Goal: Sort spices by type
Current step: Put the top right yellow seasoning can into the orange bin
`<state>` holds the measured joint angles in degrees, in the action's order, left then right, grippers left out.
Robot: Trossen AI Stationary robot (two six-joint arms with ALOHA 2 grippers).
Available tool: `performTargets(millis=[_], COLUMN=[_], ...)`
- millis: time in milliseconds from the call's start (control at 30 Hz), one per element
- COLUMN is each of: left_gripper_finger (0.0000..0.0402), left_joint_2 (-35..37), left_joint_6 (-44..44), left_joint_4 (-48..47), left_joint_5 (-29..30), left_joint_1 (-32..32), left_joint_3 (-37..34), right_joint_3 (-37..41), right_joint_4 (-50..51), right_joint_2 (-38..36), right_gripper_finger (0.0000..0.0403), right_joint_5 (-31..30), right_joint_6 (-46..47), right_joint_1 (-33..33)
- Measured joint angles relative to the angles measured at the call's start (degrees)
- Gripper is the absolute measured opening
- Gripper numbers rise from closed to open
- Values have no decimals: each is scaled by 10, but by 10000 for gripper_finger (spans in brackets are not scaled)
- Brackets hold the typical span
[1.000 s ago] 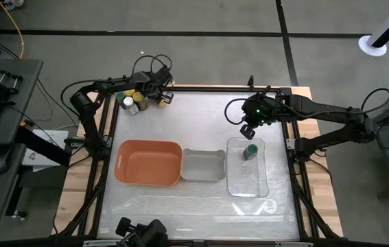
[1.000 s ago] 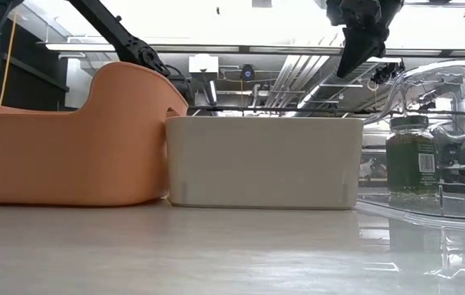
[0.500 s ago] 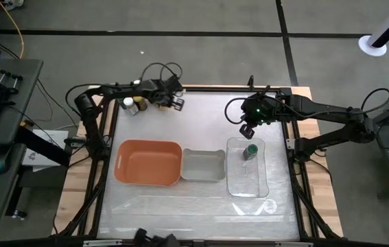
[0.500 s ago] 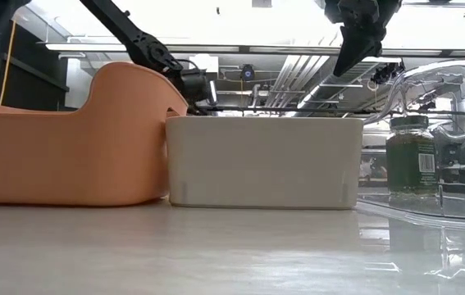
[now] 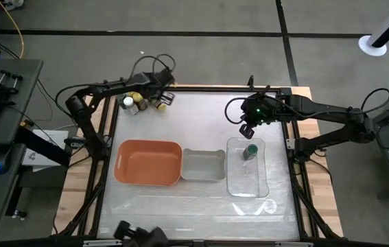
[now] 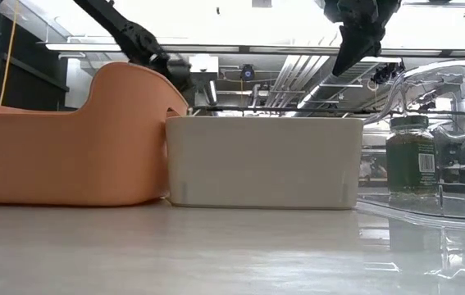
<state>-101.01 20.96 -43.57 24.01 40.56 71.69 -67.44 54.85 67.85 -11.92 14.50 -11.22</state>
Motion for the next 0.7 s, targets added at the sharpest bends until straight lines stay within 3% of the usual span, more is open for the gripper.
performTargets(millis=[233, 400, 700], left_gripper_finger=[0, 0, 0], left_joint_2=[0, -2, -35], left_joint_6=[-17, -54, -62], left_joint_4=[0, 5, 13], left_joint_5=[-11, 21, 25], left_joint_1=[57, 68, 64], left_joint_3=[-24, -24, -24], right_joint_3=[0, 0, 0], right_joint_4=[-1, -2, -5], right_joint_2=[0, 0, 0], right_gripper_finger=[0, 0, 0], right_joint_5=[0, 0, 1], right_joint_6=[0, -2, 0], right_joint_1=[0, 0, 0])
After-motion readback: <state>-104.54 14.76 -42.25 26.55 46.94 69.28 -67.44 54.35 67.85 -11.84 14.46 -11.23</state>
